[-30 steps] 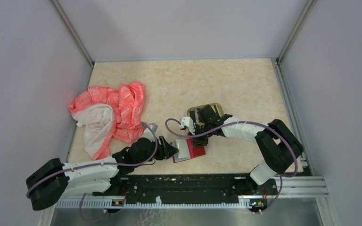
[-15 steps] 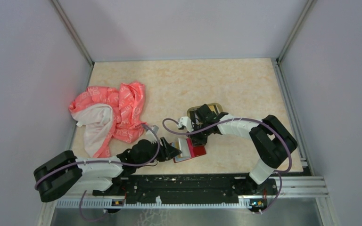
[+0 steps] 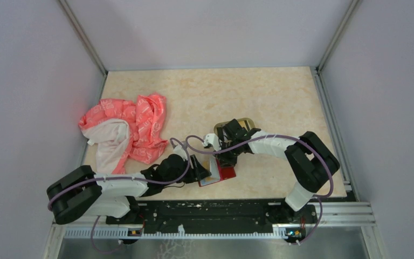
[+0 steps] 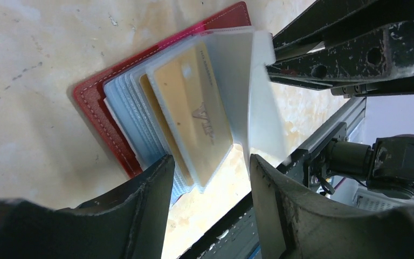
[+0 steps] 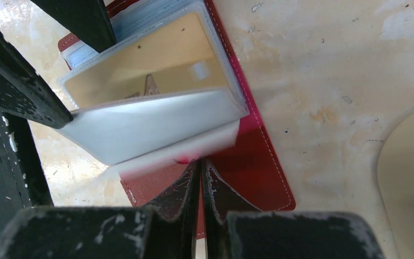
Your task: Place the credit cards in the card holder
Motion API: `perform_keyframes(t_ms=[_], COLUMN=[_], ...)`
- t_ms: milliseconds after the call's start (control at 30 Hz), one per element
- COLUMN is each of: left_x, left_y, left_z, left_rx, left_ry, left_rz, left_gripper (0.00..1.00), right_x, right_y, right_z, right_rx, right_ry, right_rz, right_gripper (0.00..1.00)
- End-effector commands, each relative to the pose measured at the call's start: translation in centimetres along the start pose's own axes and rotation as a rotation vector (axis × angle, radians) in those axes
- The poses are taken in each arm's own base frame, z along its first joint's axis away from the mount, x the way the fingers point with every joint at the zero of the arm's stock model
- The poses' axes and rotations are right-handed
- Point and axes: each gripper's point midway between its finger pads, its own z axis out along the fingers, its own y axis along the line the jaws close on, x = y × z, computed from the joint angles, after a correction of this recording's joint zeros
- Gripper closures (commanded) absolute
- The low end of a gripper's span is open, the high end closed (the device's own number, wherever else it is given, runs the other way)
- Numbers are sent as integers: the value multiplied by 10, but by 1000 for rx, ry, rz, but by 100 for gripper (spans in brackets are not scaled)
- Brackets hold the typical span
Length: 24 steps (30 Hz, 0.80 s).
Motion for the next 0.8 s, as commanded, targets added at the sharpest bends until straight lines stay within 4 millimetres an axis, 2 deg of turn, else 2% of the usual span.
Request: perform_keyframes(t_ms=[0,133,533,767], left_x=[1,0,-4,-4], left_y=[3,11,12,8], left_z=[7,6,2,-1], left_rx=[-61,-125,-155,-112], left_ry=[36,51,51,35], left_rz=[35,61,87,68], left_gripper=[39,37,36,35], right_x=[3,3,4,3], right_y=[-5,-5,-5,-4], right_z=[4,4,5,5], right_rx=[15,13,8,5], right_ry=[32,33,38,37], right_rz=[-5,-3,4,5], right_gripper=[95,95,95,95])
